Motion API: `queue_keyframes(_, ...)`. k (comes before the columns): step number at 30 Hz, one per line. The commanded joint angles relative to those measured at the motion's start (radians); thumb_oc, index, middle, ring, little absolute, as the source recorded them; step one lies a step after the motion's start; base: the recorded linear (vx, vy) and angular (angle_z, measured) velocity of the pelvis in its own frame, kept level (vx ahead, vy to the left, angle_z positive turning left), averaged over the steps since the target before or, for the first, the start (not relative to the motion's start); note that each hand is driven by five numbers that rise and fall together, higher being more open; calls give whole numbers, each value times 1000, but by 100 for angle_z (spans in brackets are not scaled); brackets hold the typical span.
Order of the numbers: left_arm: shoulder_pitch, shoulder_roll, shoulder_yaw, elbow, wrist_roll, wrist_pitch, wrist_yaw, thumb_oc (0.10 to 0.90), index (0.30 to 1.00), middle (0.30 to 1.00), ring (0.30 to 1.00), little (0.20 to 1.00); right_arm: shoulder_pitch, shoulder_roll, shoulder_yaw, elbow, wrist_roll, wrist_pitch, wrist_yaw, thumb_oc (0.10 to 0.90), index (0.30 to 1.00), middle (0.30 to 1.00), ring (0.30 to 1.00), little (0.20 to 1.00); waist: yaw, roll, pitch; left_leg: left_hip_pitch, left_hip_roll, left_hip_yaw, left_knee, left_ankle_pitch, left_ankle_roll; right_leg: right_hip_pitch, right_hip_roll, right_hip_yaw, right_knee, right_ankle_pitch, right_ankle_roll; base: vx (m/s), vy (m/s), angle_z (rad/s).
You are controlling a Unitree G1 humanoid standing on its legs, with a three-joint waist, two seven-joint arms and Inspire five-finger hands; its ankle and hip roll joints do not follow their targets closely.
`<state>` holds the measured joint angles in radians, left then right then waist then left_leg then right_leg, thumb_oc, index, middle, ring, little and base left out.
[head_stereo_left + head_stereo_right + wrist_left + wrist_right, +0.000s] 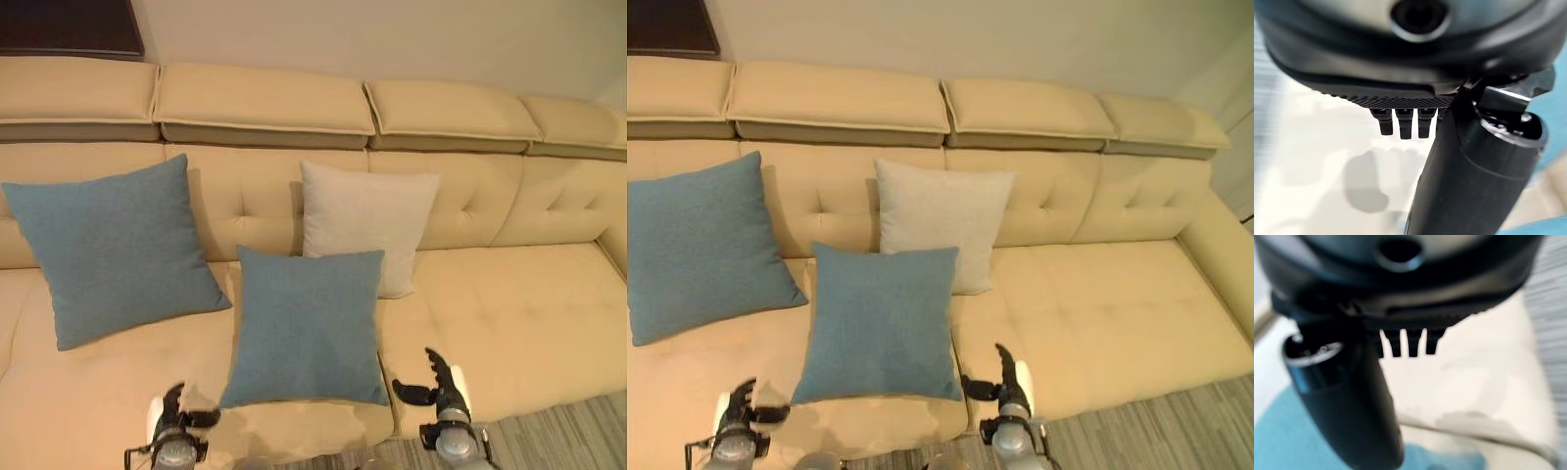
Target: Pick up all the scattered cushions and arrange them neatly on the sofa.
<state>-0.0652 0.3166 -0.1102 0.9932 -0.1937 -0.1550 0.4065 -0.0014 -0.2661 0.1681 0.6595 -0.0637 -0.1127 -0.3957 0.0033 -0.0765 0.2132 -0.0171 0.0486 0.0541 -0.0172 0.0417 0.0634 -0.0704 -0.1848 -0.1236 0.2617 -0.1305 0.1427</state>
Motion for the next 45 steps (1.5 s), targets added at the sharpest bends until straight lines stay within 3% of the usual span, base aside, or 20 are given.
queue_keyframes(1,-12,36,25,-82,-4,-76,46,800,900,900,900,900,-50,-71,-23,-115,-20,-79,-42,800,900,900,900,900,0,-34,-30,-35,-43,-89,151,-129,-66,5,2,30,-110,140,24,82,-90,41)
queue_keyframes(4,28,15,74,-196,-150,-117,-4,800,900,900,900,900,-61,-76,-46,-112,-36,-70,-48,800,900,900,900,900,5,-25,-62,-26,-43,-101,126,-122,-78,47,23,41,-153,125,14,127,-81,56)
queue_keyframes(8,32,17,85,-200,-202,-121,-54,800,900,900,900,900,-89,-89,-56,-104,-24,-67,-37,800,900,900,900,900,5,-13,-84,-2,-28,-108,86,-112,-86,77,33,26,-186,112,5,112,-56,9)
queue_keyframes(14,-12,22,95,-163,-369,-109,-147,800,900,900,900,900,-155,-95,-19,-61,188,-94,79,800,900,900,900,900,-2,11,-90,29,-3,-118,32,-93,-106,95,53,11,-203,89,-11,87,-65,4)
queue_keyframes(18,-43,31,87,-169,-413,-113,-170,800,900,900,900,900,-184,-104,-9,-76,228,-102,95,800,900,900,900,900,-6,21,-89,34,6,-116,10,-84,-110,93,57,8,-213,86,-14,23,-21,1)
queue_keyframes(21,-117,35,75,-163,-487,-119,-187,800,900,900,900,900,-249,-105,14,-79,272,-105,105,800,900,900,900,900,-13,31,-81,24,14,-107,-14,-68,-112,78,59,10,-225,92,-14,-29,-9,-3)
queue_keyframes(22,-179,24,83,-161,-580,-135,-189,800,900,900,900,900,-300,-122,56,-71,233,-89,105,800,900,900,900,900,-19,35,-74,7,18,-101,-29,-54,-115,55,60,9,-231,97,-14,-92,-18,-15)
queue_keyframes(24,-250,13,72,-147,-630,-135,-193,800,900,900,900,900,-343,-126,89,-50,225,-77,110,800,900,900,900,900,-27,40,-68,-22,22,-97,-40,-41,-118,21,63,14,-229,102,-15,-128,-17,-14)
queue_keyframes(33,-509,-62,-17,-69,-797,-138,-225,800,900,900,900,900,-547,-38,207,73,407,-93,170,800,900,900,900,900,-47,60,-18,-173,10,-72,-54,7,-122,-155,59,53,-213,144,-14,-131,15,-14)
queue_keyframes(34,-604,-67,-51,-24,-806,-142,-227,800,900,900,900,900,-610,-13,235,104,457,-105,179,800,900,900,900,900,-48,66,4,-216,9,-69,-56,25,-129,-195,52,62,-212,158,-14,-118,15,-11)
queue_keyframes(36,-653,-65,-67,-8,-808,-144,-232,800,900,900,900,900,-648,-4,243,115,489,-110,186,800,900,900,900,900,-48,68,14,-237,7,-66,-58,33,-132,-217,50,66,-212,164,-13,-87,20,-7)
queue_keyframes(37,-731,-73,-109,31,-804,-130,-257,800,900,900,900,900,-717,27,267,147,570,-119,215,800,900,900,900,900,-49,76,32,-262,6,-61,-60,38,-136,-243,47,75,-215,173,-9,-43,18,-6)
queue_keyframes(40,-797,-97,-151,87,-806,-95,-315,800,900,900,900,900,-787,69,329,179,652,-107,285,800,900,900,900,900,-49,80,56,-288,9,-51,-63,53,-140,-271,45,89,-224,187,-5,-51,11,-11)
queue_keyframes(45,-787,-149,-180,155,-816,-57,-381,800,900,900,900,900,-801,144,406,201,707,-91,361,800,900,900,900,900,-50,84,80,-280,10,-41,-61,52,-143,-275,43,103,-222,187,-7,-9,-3,-11)
